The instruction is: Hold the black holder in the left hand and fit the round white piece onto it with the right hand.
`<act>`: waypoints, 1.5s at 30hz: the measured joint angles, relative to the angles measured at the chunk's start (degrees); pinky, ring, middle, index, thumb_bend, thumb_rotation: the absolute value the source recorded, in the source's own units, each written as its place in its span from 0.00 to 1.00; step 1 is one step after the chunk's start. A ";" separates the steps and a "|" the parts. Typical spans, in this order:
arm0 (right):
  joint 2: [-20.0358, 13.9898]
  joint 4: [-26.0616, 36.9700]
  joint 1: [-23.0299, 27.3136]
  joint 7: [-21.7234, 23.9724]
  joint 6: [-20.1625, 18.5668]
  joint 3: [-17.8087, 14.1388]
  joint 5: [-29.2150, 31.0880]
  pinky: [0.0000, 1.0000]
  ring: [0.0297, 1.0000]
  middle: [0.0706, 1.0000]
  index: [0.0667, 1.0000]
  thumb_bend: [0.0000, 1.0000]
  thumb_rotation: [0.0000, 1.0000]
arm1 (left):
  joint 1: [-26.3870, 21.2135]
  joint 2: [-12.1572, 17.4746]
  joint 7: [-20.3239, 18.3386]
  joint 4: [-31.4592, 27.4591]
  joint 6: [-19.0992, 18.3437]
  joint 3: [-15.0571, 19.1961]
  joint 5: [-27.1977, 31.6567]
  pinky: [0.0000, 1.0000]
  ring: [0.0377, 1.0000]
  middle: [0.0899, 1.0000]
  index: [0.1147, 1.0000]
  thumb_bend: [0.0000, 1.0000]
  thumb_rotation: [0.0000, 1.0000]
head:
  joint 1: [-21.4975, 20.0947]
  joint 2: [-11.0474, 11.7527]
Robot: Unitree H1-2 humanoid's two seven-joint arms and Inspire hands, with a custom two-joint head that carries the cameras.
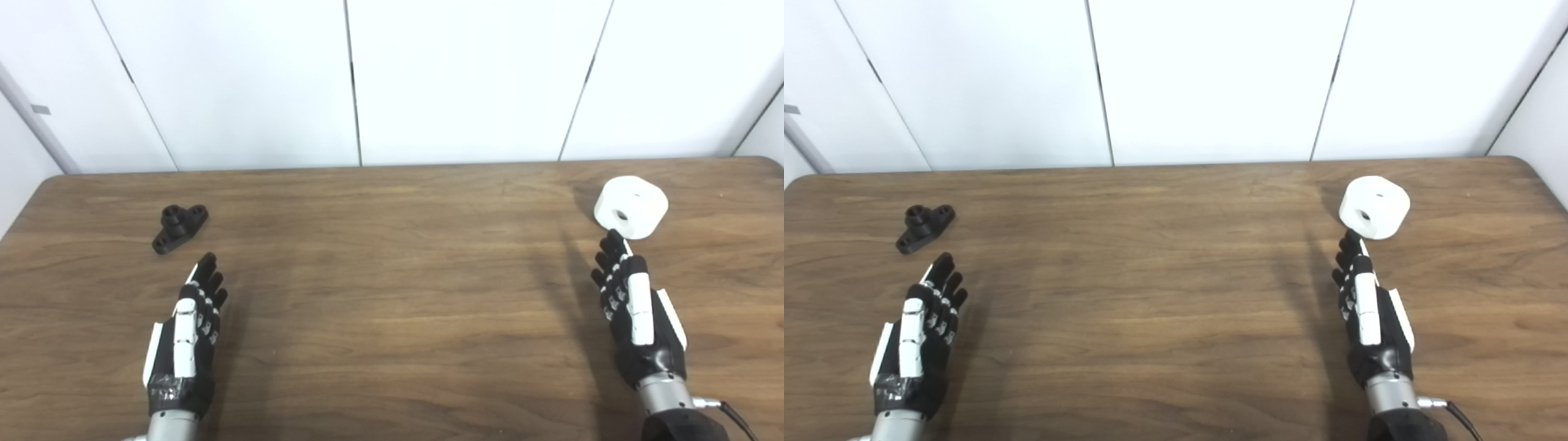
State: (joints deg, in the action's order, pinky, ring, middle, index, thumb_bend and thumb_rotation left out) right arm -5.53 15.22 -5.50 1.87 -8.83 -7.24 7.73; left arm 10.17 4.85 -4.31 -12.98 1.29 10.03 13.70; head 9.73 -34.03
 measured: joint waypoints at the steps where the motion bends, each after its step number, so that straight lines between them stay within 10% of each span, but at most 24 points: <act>1: -0.15 -0.22 -0.02 0.19 0.37 -0.08 0.10 1.00 1.00 1.00 1.00 0.53 1.00 | 0.10 -0.22 0.02 0.05 0.09 -0.24 -0.38 1.00 1.00 1.00 0.95 0.30 0.91 | 1.85 0.97; 6: -2.20 -2.73 -0.32 1.85 2.57 -0.85 0.74 1.00 1.00 1.00 1.00 0.52 1.00 | 0.26 -2.25 0.37 2.00 3.57 -0.88 -0.75 1.00 1.00 0.98 0.90 0.28 0.78 | 6.86 4.66; 13: -3.69 -5.75 -0.17 3.49 6.18 -1.32 2.31 1.00 1.00 1.00 1.00 0.61 1.00 | 0.05 -2.87 0.45 2.55 5.20 -2.10 -2.96 1.00 1.00 1.00 0.94 0.26 0.89 | 10.83 8.88; 26: -3.14 -6.46 -0.11 2.50 6.91 -1.48 2.32 1.00 0.94 0.91 0.98 0.54 1.00 | -1.03 -3.22 1.00 4.53 9.02 -2.95 -5.78 1.00 1.00 1.00 0.95 0.33 0.89 | 10.92 11.35; 37: -3.26 -6.74 0.02 2.47 7.17 -1.65 2.24 0.99 0.92 0.89 0.95 0.63 1.00 | -0.15 -3.92 7.70 2.58 6.21 -4.24 -23.04 1.00 1.00 0.98 0.91 0.62 0.39 | 10.92 9.77; 45: -3.22 -6.54 -0.03 2.36 7.03 -1.60 2.16 1.00 0.93 0.91 0.95 0.67 1.00 | 0.25 -2.95 12.50 -3.70 -3.09 -2.50 -41.98 1.00 1.00 0.96 0.81 0.87 0.27 | 11.10 8.98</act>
State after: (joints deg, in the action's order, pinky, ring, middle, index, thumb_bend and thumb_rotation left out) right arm -8.75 8.67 -5.52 4.23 -1.81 -8.84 9.89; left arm 10.41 1.90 8.19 -16.69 -1.79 7.53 -28.28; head 20.83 -25.05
